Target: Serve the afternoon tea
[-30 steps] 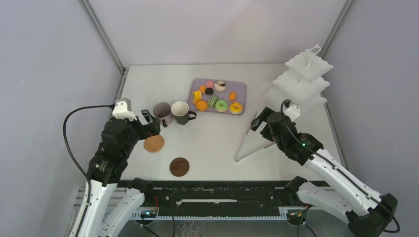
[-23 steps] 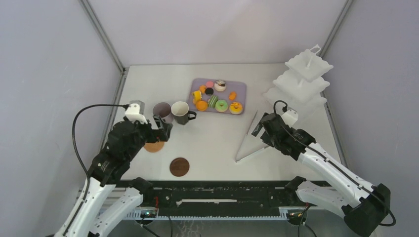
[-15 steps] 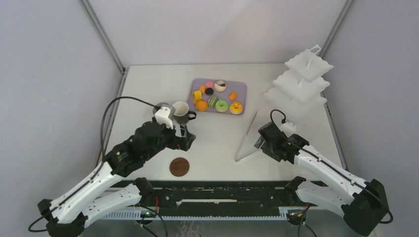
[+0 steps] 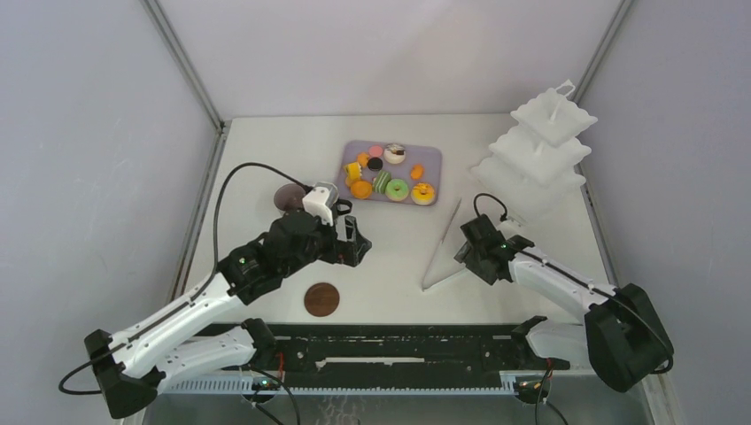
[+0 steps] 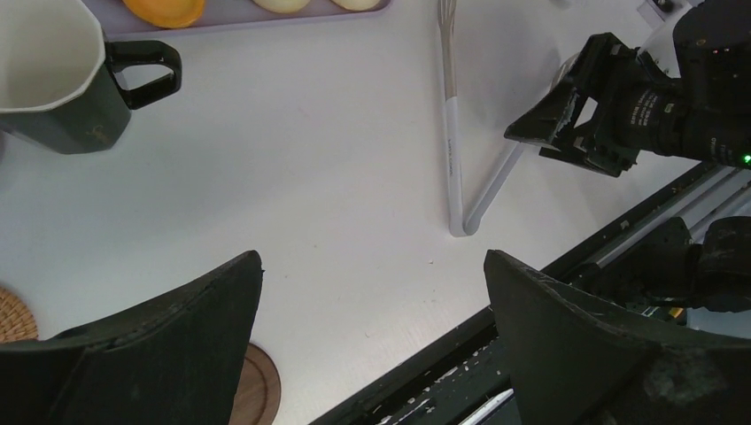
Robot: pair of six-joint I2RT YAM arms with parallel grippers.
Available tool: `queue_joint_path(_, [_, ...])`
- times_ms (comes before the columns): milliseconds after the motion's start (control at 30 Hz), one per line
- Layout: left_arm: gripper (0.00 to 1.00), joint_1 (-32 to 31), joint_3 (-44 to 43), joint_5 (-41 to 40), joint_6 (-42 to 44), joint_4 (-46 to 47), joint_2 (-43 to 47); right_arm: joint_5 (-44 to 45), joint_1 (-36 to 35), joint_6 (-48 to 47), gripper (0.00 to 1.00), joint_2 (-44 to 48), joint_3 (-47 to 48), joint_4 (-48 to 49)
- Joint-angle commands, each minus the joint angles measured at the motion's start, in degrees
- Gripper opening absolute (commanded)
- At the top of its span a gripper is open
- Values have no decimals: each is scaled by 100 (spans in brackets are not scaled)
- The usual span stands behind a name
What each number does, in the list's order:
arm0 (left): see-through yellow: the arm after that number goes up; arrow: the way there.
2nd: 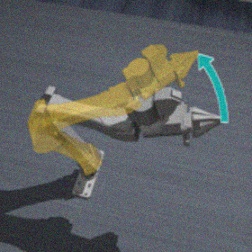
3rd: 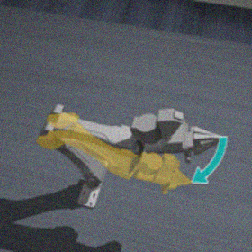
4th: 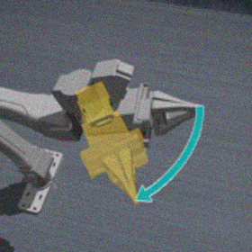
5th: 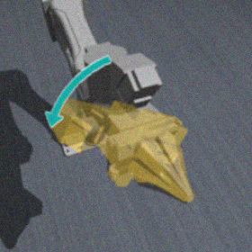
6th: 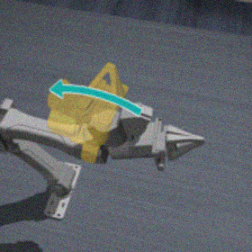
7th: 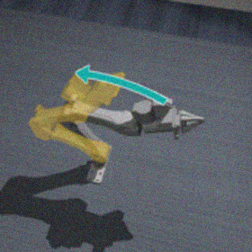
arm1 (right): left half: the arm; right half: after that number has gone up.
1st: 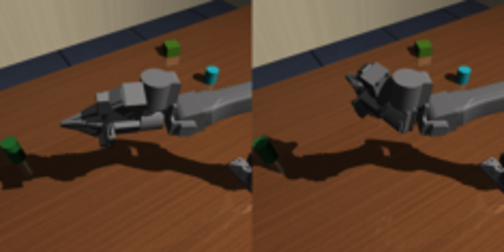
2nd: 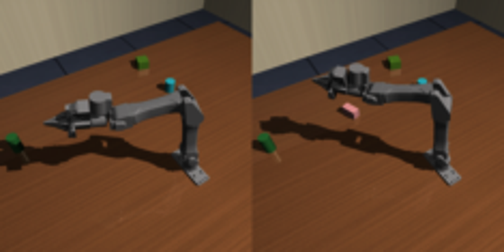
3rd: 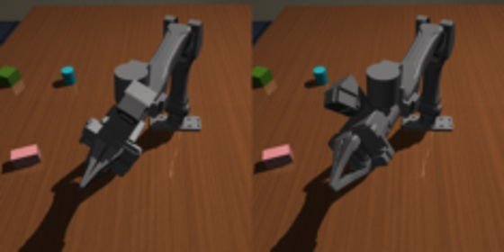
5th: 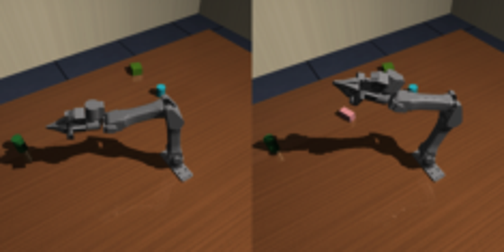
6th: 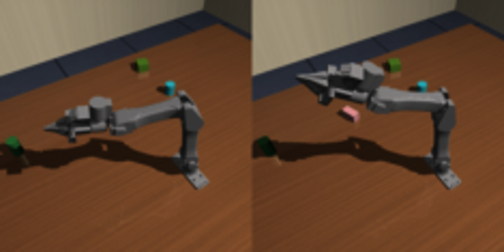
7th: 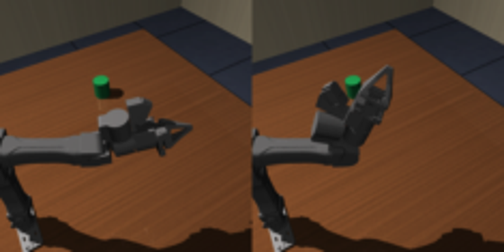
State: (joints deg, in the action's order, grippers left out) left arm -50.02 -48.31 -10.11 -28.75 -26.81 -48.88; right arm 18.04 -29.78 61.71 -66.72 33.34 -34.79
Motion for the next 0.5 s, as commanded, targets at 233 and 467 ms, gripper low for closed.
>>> queue_joint_path(233, [100,-88,-279,63,-6,300,-255,-99,148,-531,47,-584,193,619])
queue_joint_path(467, [100,-88,-402,0,28,122,-458,-99,146,-1504,31,-664,213,636])
